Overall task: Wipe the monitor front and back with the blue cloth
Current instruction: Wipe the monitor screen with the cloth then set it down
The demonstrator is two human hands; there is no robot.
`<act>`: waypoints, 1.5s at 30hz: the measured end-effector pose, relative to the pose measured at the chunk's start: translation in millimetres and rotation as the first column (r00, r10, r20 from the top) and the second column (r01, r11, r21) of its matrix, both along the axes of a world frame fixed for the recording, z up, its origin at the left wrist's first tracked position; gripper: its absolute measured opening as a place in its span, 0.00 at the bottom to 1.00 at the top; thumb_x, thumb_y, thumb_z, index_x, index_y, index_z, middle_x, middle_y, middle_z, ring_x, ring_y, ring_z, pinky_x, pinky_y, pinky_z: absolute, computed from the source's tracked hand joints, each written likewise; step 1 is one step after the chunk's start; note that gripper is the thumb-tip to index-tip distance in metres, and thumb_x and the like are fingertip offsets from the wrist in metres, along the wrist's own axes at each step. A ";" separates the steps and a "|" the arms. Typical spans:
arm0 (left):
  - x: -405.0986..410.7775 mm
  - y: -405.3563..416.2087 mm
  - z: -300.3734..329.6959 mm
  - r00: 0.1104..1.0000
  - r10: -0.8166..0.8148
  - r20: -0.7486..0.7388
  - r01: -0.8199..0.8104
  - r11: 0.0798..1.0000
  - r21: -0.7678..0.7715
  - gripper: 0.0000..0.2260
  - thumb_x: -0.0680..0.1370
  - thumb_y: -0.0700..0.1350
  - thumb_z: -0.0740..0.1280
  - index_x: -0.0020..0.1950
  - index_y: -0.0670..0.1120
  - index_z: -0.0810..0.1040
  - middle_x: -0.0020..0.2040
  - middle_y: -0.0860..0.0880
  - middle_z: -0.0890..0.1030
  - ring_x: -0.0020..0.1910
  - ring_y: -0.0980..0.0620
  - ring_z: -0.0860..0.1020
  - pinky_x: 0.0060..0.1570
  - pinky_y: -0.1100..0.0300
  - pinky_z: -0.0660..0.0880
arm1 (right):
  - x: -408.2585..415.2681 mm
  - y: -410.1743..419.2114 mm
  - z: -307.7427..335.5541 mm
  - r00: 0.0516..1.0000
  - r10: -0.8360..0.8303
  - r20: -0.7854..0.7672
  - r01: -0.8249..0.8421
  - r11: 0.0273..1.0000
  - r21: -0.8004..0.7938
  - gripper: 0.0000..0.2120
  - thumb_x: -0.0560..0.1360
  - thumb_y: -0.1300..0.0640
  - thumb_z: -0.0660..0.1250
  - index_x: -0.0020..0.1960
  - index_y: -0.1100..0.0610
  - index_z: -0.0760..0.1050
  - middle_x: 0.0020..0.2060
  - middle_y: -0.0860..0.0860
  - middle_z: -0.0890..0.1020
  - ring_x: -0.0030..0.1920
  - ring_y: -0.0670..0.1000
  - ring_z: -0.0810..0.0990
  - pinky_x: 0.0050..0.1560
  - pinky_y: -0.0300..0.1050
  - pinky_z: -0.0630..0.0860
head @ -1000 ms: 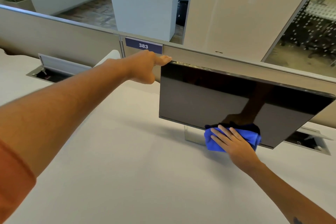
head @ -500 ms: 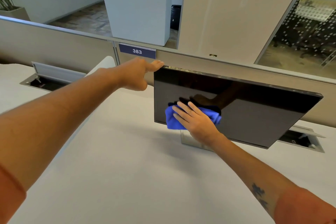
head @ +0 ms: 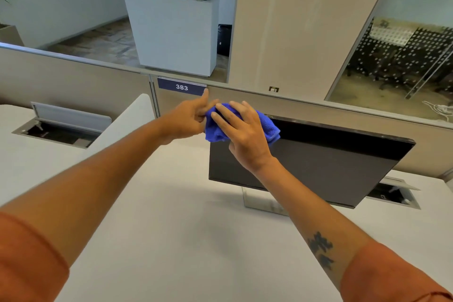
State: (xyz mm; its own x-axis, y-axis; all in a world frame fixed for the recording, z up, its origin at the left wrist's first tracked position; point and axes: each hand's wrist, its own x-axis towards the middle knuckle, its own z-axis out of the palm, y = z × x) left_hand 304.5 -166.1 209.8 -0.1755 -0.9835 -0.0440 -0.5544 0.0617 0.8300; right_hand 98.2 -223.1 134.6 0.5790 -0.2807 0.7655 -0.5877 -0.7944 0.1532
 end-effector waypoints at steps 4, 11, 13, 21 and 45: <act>6.1 -4.9 -4.5 0.998 -0.019 -0.064 0.020 1.000 0.009 0.42 0.78 0.30 0.63 0.82 0.53 0.43 0.77 0.56 0.67 0.74 0.51 0.69 0.70 0.50 0.71 | 11.8 8.6 -1.6 0.991 -0.135 0.000 0.135 0.991 -0.008 0.23 0.74 0.69 0.69 0.68 0.56 0.83 0.70 0.51 0.82 0.69 0.62 0.78 0.71 0.59 0.69; 14.8 -14.6 -9.5 0.997 -0.069 0.036 0.069 0.998 -0.009 0.46 0.74 0.26 0.63 0.82 0.57 0.47 0.77 0.58 0.67 0.75 0.55 0.67 0.55 0.76 0.71 | 12.2 14.4 9.6 0.972 -0.232 0.048 0.229 0.971 0.064 0.21 0.72 0.65 0.77 0.64 0.56 0.85 0.67 0.50 0.84 0.63 0.61 0.79 0.62 0.58 0.73; 16.2 -16.6 -7.5 0.982 -0.070 0.175 0.086 0.993 -0.084 0.46 0.72 0.27 0.64 0.82 0.59 0.51 0.76 0.56 0.68 0.75 0.52 0.68 0.61 0.70 0.69 | 14.4 17.5 15.7 0.968 -0.231 0.096 0.221 0.970 0.104 0.18 0.72 0.64 0.77 0.62 0.57 0.86 0.64 0.50 0.85 0.59 0.61 0.80 0.57 0.59 0.74; 16.7 -23.0 4.8 0.829 -0.068 0.555 0.187 0.969 -0.161 0.43 0.69 0.33 0.65 0.78 0.65 0.61 0.69 0.54 0.78 0.41 0.61 0.76 0.30 0.73 0.65 | -1.5 13.3 32.0 0.960 -0.222 0.172 0.169 0.947 0.274 0.17 0.75 0.67 0.62 0.53 0.55 0.87 0.54 0.44 0.88 0.47 0.57 0.75 0.49 0.61 0.72; -52.6 -13.3 49.4 0.348 -0.022 0.937 -0.043 0.998 0.039 0.40 0.72 0.37 0.66 0.82 0.54 0.57 0.79 0.47 0.64 0.75 0.42 0.67 0.69 0.46 0.71 | -295.5 -8.8 39.7 0.913 -0.279 0.298 0.111 0.873 0.475 0.27 0.68 0.71 0.57 0.52 0.52 0.88 0.50 0.42 0.88 0.48 0.53 0.71 0.54 0.57 0.71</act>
State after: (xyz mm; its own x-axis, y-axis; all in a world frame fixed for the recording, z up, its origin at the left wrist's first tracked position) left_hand 252.0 -179.4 259.2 0.0226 -0.9756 -0.2185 -0.9729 0.0288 -0.2294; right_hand -197.3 -231.9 174.3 0.1967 -0.7131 0.6729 -0.6850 -0.5910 -0.4260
